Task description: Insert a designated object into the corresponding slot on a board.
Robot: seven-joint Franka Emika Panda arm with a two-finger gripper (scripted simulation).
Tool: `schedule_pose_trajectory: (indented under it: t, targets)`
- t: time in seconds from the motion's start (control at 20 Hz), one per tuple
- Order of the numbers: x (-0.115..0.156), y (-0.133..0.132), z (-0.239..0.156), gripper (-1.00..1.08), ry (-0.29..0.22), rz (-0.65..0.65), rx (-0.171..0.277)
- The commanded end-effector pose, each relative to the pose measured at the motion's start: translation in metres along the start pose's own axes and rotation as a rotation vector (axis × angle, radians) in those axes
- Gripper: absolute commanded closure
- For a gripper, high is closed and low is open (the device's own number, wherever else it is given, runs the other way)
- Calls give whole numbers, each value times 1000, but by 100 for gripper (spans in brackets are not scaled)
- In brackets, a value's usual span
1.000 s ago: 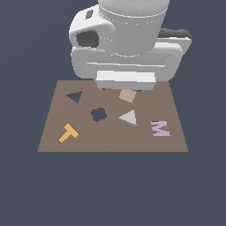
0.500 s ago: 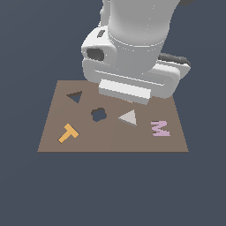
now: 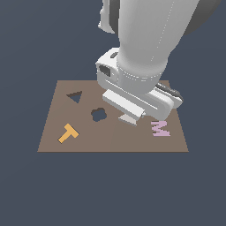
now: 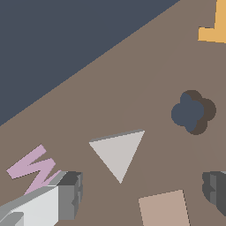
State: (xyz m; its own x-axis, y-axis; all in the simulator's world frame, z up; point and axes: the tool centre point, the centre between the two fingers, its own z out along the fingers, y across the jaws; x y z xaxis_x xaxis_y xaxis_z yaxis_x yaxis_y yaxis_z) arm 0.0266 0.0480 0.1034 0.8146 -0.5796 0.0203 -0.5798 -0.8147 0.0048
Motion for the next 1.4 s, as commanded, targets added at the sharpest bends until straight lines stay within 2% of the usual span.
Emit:
schedule_pose_trajectory:
  t: [0.0,0.35,0.65,0.95,1.35]
  targets:
    - [1,-4,10,-92,-3,85,0]
    - [3,-13,33,-92,-12,270,-1]
    - [5,-18,46,-92,-18,376,0]
    - [7,-21,53,-92,-21,429,0]
    - [7,-21,60,-92,-21,432,0]
